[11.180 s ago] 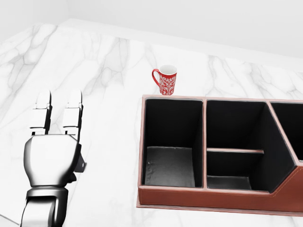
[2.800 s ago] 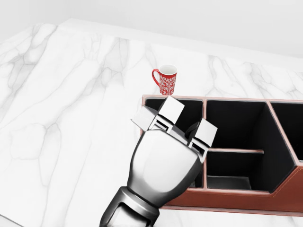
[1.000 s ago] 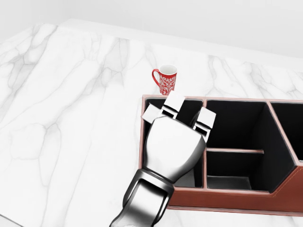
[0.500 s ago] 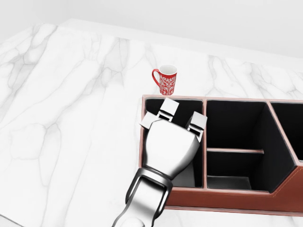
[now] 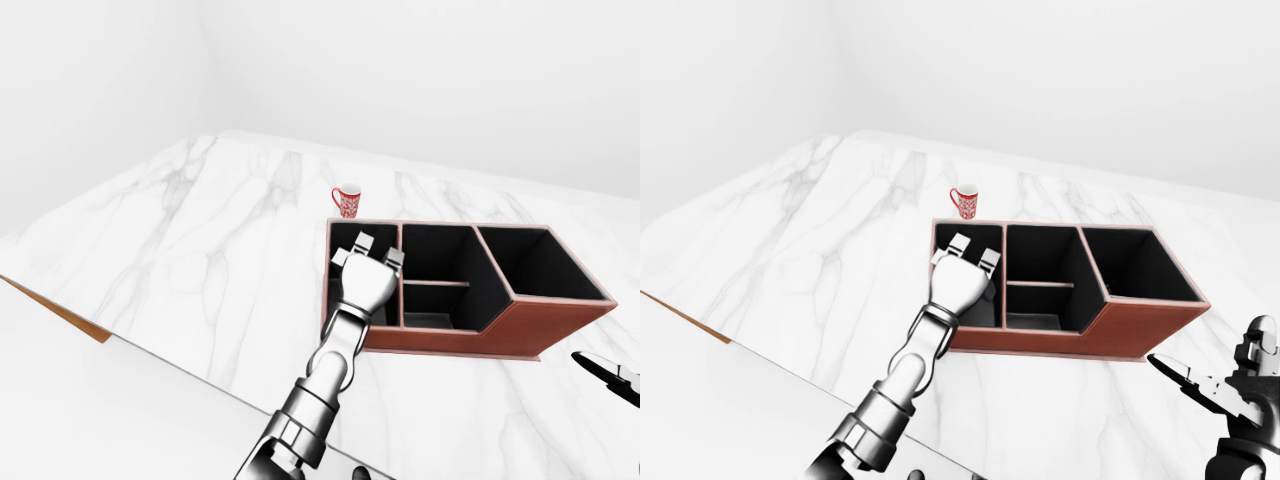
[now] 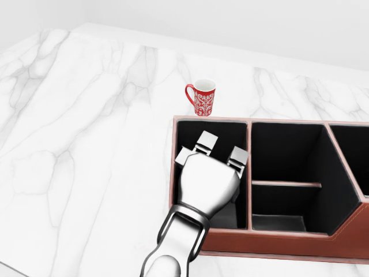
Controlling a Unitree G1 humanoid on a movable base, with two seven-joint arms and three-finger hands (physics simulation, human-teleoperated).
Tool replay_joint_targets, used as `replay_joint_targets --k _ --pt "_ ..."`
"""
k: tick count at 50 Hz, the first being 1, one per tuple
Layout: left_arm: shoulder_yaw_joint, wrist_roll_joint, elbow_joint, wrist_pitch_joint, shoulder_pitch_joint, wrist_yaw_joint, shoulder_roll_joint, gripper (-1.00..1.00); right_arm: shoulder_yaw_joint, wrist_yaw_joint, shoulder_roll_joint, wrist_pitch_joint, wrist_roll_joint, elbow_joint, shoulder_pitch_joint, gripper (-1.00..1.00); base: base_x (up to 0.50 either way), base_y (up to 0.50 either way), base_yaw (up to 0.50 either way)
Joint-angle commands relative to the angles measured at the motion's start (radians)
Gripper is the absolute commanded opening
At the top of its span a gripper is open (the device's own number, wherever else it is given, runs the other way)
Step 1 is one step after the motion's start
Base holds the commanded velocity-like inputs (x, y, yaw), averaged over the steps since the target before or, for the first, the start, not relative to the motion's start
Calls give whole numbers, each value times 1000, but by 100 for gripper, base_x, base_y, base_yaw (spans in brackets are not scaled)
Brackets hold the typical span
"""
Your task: Pick up the book and place it in the left compartment of the caddy.
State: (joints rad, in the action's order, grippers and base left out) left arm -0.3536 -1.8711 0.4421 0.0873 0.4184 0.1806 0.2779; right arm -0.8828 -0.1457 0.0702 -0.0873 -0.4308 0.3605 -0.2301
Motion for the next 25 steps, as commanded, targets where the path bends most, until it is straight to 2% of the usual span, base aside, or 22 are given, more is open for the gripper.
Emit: replay_joint_targets --k 1,12,25 --pt "27 28 140 0 70 89 -2 -100 -2 1 0 0 -2 4 -1 100 0 0 0" --pt "43 54 253 0 132 117 0 -100 2 0 1 0 -1 -6 0 100 0 0 0" --pt "64 109 412 0 207 184 2 -100 5 -1 2 0 1 -14 2 100 0 0 0"
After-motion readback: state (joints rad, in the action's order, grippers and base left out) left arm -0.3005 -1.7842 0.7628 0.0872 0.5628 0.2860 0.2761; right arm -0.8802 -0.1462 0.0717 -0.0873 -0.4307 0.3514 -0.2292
